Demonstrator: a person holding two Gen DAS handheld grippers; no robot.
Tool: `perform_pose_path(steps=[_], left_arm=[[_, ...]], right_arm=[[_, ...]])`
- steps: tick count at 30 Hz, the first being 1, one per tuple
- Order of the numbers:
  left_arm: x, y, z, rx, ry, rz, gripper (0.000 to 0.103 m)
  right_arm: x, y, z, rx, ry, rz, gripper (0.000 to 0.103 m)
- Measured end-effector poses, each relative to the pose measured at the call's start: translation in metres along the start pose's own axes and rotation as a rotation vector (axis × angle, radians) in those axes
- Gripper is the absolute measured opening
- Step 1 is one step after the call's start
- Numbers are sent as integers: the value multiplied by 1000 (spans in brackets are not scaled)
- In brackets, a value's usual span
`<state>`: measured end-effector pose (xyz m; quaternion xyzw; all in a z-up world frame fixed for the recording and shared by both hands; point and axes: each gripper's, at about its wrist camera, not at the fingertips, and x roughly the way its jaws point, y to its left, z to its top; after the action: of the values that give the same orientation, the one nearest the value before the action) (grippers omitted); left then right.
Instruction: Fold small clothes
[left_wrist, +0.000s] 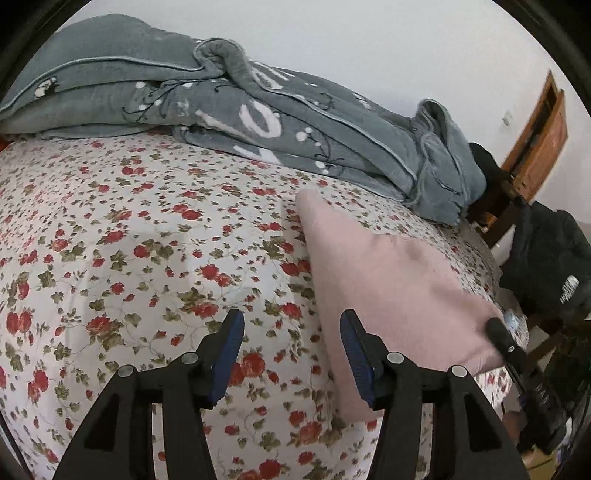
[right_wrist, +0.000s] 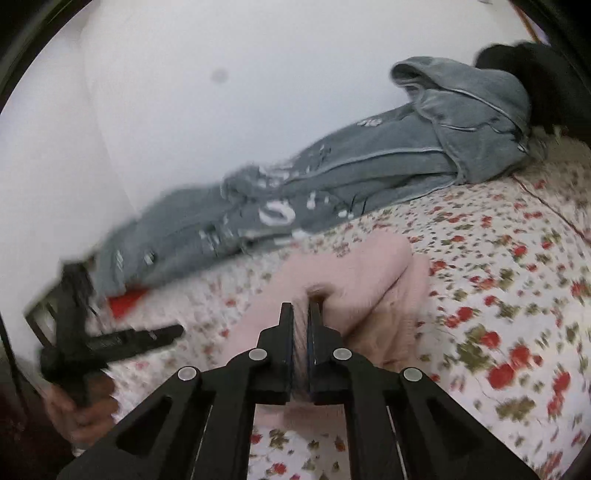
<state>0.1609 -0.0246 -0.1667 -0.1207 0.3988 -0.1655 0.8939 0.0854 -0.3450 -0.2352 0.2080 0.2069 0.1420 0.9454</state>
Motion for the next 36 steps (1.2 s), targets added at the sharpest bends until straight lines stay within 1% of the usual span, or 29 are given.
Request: perform_pose_path(steps=[1,2,3,4,5,6,8,10,11,12,13,15,17,18,19,20,21,22,24,25,26,27,28,30,33,36], left_arm=[[1,-2,-3,14,8,-11,53],[2,-3,-5,27,15,-21,53],[4,-6,-8,43,25,-31,53],[6,-8,-11,50,30,-34,53],[9,-11,-13,58,39,-36,53],[10,-12,-15,61,47,-37,53],[12,-13,-18,70,65,-45,54],[12,-12,-19,75,68,-43,54],[13,-12,-19,74,68,-39,54],[13,-11,-18,69,66,-37,54],[13,-10,-16,63,65,-36,54],[13,-9,-12,57,60,-34,54],[14,-10,-7,53,54,-37,54],[15,-10,-6,53,53,-38,54],[16,-11,-4,54,53,-39,54],[17,-12,-3,56,53,-38,54],[18,-13,-2,60,54,-36,54],[19,-14,-2,66,56,-37,54],[21,-18,-4,89,59,-42,54],[23,-19,-4,93,59,-41,54],[26,-21,-5,94,62,-43,54],[28,-21,-6,91,64,-46,54],[33,-23,-6,81,70,-53,54],[40,-26,-9,70,79,-62,54],[47,-31,-9,78,83,-57,54],[48,-36,-5,70,74,-55,54]], right_arm=[[-1,-6,-5,0,18,-37,6],[4,-11,-11,-11,52,-86,6],[10,-14,-17,-21,88,-113,6],[21,-20,-25,-26,148,-151,5],[28,-24,-30,-20,188,-170,5],[30,-27,-33,-17,213,-171,6],[23,-24,-29,-39,206,-167,7],[11,-19,-13,-55,165,-152,23],[10,-17,-7,-57,149,-148,27],[11,-16,2,-62,131,-147,36],[11,-14,6,-63,126,-148,40],[25,-14,15,-54,138,-151,40],[44,-16,20,-25,181,-139,40],[47,-16,18,-25,197,-149,39],[54,-15,16,-33,216,-178,24],[60,-15,12,-68,236,-205,11],[55,-15,12,-82,211,-209,13],[39,-18,13,-70,134,-182,13],[18,-28,15,-36,54,-138,13],[19,-32,13,-35,60,-170,13],[28,-36,10,-41,99,-207,13],[44,-42,2,-55,169,-239,14],[51,-44,-3,-62,191,-250,16],[48,-42,-7,-77,155,-256,18],[49,-38,-6,-91,162,-267,20],[49,-40,-7,-75,158,-269,21]])
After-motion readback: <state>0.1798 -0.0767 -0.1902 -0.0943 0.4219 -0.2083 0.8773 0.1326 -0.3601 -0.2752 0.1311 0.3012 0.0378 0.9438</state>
